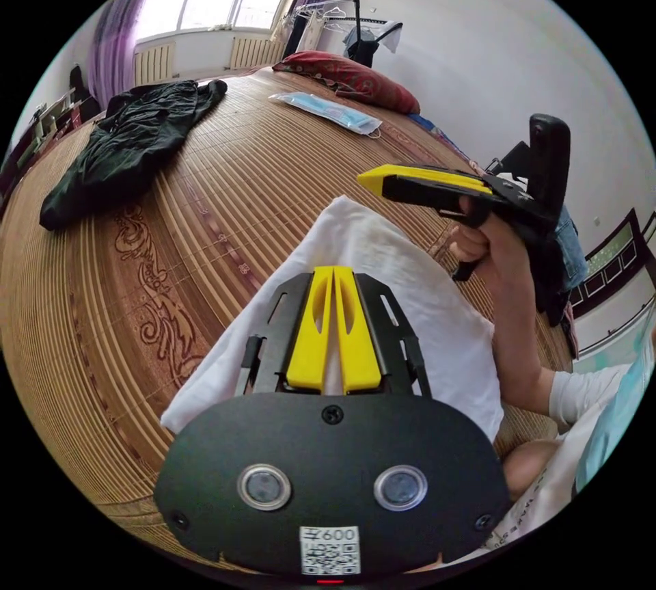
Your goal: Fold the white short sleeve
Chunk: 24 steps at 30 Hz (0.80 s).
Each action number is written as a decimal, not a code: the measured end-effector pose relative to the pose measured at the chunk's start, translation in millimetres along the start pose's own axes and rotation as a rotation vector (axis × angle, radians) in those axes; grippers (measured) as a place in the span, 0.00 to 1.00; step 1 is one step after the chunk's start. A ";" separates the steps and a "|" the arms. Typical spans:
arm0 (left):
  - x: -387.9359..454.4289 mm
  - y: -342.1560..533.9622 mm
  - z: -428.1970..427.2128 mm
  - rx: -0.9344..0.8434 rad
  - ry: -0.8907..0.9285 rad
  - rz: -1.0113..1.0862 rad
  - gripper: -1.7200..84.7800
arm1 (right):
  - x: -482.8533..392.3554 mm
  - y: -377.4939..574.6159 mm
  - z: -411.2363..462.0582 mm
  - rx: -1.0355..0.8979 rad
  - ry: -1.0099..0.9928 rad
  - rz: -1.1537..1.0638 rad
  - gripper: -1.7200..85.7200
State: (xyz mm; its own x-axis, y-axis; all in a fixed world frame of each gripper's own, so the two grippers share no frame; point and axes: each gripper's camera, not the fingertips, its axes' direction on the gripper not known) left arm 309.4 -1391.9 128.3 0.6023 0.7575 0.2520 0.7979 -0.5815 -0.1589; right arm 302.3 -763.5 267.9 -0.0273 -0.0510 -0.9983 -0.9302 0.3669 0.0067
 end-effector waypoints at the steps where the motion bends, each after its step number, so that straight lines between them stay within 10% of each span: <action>1: 2.2 0.3 1.8 -0.001 -0.012 0.006 0.02 | -8.8 -0.3 23.6 -0.095 0.133 -0.054 0.01; 8: 8.2 -1.2 17.9 -0.009 -0.039 0.021 0.02 | 30.6 19.0 34.2 -0.138 0.384 -0.018 0.01; 11: 7.3 -2.5 24.6 -0.006 -0.026 0.016 0.02 | 29.8 28.5 28.0 -0.171 0.785 -0.139 0.01; 17: 14.8 -3.3 13.3 0.021 0.231 0.070 0.02 | 56.4 18.9 -16.8 -0.155 -0.239 -0.076 0.01; 24: 31.7 -11.8 44.4 -0.198 0.062 0.148 0.02 | 89.1 37.1 9.6 -0.329 -0.073 -0.063 0.01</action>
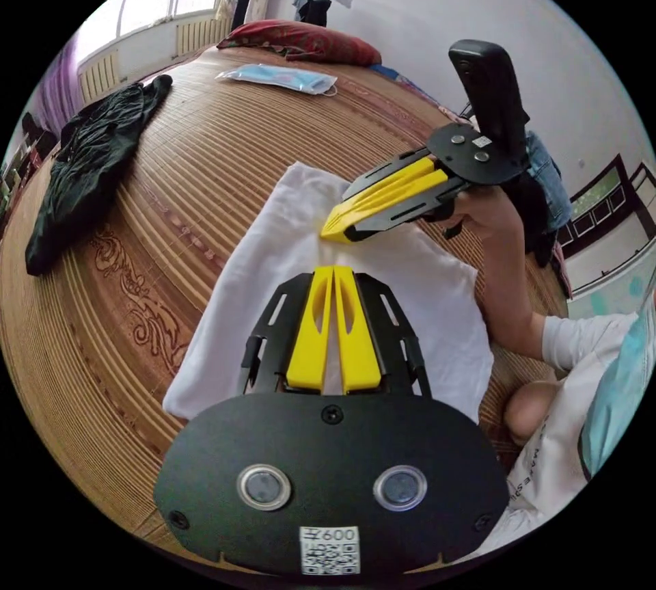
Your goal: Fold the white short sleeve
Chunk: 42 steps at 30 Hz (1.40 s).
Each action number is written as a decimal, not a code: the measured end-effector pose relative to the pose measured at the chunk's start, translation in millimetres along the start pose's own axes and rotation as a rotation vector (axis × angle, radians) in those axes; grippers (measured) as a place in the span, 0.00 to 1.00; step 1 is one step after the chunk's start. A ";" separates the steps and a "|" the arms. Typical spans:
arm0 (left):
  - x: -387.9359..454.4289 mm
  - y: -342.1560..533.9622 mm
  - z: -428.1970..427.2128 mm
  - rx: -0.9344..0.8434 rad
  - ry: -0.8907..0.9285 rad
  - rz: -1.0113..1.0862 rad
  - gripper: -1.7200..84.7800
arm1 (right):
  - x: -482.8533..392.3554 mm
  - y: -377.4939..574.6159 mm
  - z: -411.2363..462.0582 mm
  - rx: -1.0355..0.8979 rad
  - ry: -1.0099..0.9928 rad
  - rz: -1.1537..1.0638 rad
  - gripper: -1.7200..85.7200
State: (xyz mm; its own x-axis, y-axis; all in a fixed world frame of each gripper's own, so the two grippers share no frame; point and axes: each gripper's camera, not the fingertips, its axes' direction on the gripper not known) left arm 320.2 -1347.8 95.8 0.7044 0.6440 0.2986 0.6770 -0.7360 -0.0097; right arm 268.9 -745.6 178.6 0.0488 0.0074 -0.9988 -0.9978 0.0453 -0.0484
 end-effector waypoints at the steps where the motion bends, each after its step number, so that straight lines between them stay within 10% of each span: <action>1: -5.9 5.2 -8.8 -0.022 -0.032 -0.032 0.02 | 5.6 3.4 -6.2 -0.007 0.043 0.015 0.01; 6: -22.7 31.7 -42.0 -0.053 -0.244 -0.246 0.02 | -28.5 15.8 -48.2 0.052 0.403 -0.019 0.01; 11: 12.0 14.7 -55.6 0.098 -0.142 -0.139 0.02 | -62.1 5.3 -40.0 0.156 -0.012 -0.202 0.01; 16: -5.2 5.0 -25.9 -0.069 -0.211 -0.228 0.02 | -29.9 -1.4 29.7 -0.073 0.049 -0.181 0.01; 26: -0.7 24.7 -69.5 -0.018 -0.395 -0.365 0.02 | 15.0 24.7 -25.4 0.274 0.250 -0.011 0.01; 36: -24.2 31.4 -58.3 0.070 -0.217 -0.427 0.02 | 59.2 28.7 15.9 0.117 0.281 0.042 0.01; 42: 10.1 22.0 -69.0 -0.005 -0.477 -0.395 0.02 | 53.8 31.6 20.8 0.107 0.339 0.014 0.01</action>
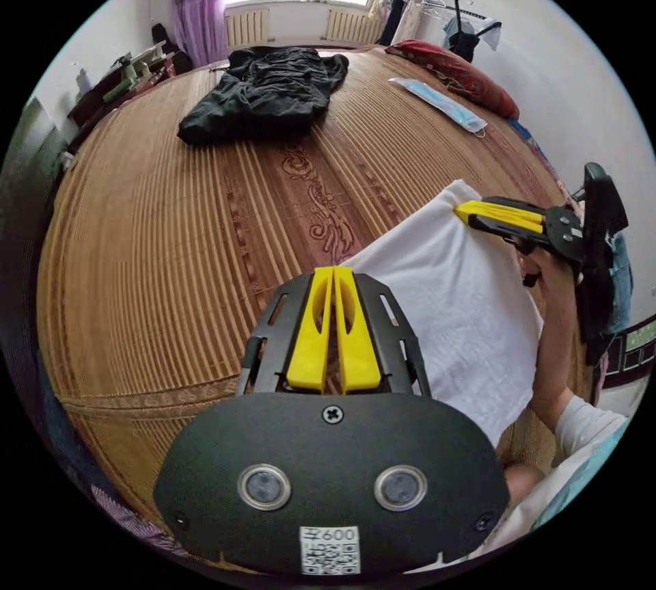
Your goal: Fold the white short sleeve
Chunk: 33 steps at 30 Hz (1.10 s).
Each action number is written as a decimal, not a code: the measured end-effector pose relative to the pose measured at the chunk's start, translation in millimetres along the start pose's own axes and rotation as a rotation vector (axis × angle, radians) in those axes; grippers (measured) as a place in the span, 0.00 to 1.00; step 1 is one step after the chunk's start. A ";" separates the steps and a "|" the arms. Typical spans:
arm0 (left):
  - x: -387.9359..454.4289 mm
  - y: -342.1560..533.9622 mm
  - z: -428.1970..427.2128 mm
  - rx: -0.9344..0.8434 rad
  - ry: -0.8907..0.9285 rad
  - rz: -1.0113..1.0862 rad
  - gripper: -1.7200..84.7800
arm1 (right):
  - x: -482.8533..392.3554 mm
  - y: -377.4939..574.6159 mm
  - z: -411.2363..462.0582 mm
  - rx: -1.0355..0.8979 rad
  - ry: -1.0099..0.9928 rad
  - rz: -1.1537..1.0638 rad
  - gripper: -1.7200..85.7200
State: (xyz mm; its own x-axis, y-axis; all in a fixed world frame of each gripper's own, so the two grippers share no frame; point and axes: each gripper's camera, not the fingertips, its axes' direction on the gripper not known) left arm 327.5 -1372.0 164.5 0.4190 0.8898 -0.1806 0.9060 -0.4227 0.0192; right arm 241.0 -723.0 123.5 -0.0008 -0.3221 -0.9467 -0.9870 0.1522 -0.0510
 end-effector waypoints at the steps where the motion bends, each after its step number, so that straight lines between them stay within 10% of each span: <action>1: 8.3 1.1 -5.9 0.009 0.002 0.044 0.02 | 2.7 2.1 -0.2 0.008 -0.009 0.006 0.01; 6: 20.4 -3.6 -17.8 0.194 0.525 0.155 0.02 | 13.3 6.0 -0.3 0.012 -0.043 0.032 0.01; 18: 47.0 -6.9 -29.9 -0.013 0.023 0.068 0.02 | 17.5 10.9 -1.4 0.010 -0.048 0.031 0.01; 33: 57.6 -18.3 -19.6 0.063 0.284 0.089 0.02 | 14.5 7.7 5.4 -0.031 -0.030 0.023 0.01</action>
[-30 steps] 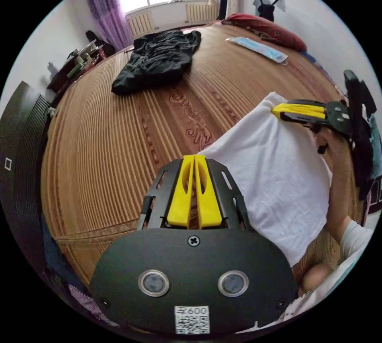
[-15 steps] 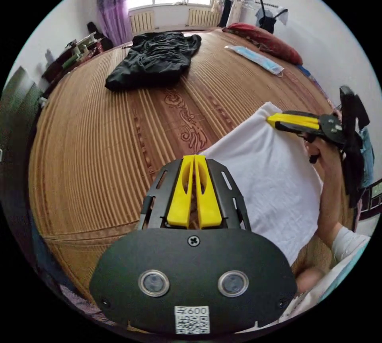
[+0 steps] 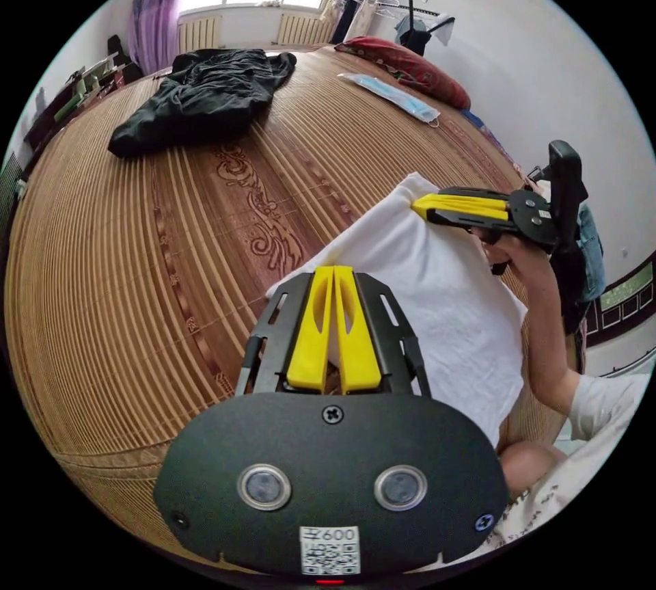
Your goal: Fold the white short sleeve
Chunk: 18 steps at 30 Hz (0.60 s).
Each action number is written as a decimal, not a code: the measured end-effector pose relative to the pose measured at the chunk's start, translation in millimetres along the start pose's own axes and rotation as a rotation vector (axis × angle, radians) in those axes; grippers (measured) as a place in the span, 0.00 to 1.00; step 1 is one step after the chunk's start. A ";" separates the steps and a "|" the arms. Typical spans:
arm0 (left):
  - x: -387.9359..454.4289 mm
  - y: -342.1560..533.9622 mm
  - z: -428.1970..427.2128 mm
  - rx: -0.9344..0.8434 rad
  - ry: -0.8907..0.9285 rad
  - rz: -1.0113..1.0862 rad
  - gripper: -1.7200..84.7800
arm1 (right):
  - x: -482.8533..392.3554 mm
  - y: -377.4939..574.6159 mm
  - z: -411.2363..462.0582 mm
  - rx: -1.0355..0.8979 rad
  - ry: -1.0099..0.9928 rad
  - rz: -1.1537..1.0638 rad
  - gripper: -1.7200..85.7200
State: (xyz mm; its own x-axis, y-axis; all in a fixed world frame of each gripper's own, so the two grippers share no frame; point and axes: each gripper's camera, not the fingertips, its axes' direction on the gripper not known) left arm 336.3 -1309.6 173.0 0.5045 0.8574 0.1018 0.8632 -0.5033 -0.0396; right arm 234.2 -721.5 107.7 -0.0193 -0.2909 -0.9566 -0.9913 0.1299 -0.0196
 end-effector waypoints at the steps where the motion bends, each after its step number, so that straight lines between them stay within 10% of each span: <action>1: 12.5 -2.5 -1.8 -0.010 -0.062 0.027 0.02 | 5.8 -2.0 -1.2 -0.005 -0.025 0.028 0.01; 9: 5.9 20.6 -93.8 0.121 -0.174 -0.116 0.02 | -41.7 -12.9 -62.8 0.072 0.389 0.067 0.01; 12: -6.0 46.1 -153.5 0.204 0.094 -0.090 0.02 | -74.4 -4.2 -141.9 0.318 0.107 0.024 0.01; 18: 23.4 40.0 -102.4 -0.053 0.094 0.060 0.02 | -170.2 18.2 -99.5 -0.083 -0.227 0.056 0.01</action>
State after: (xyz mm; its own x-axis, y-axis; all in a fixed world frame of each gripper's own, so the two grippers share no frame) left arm 380.8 -1320.7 275.7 0.5496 0.8126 0.1940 0.8279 -0.5608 0.0037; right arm 206.5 -763.9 299.1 -0.0536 -0.0634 -0.9965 -0.9970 0.0591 0.0499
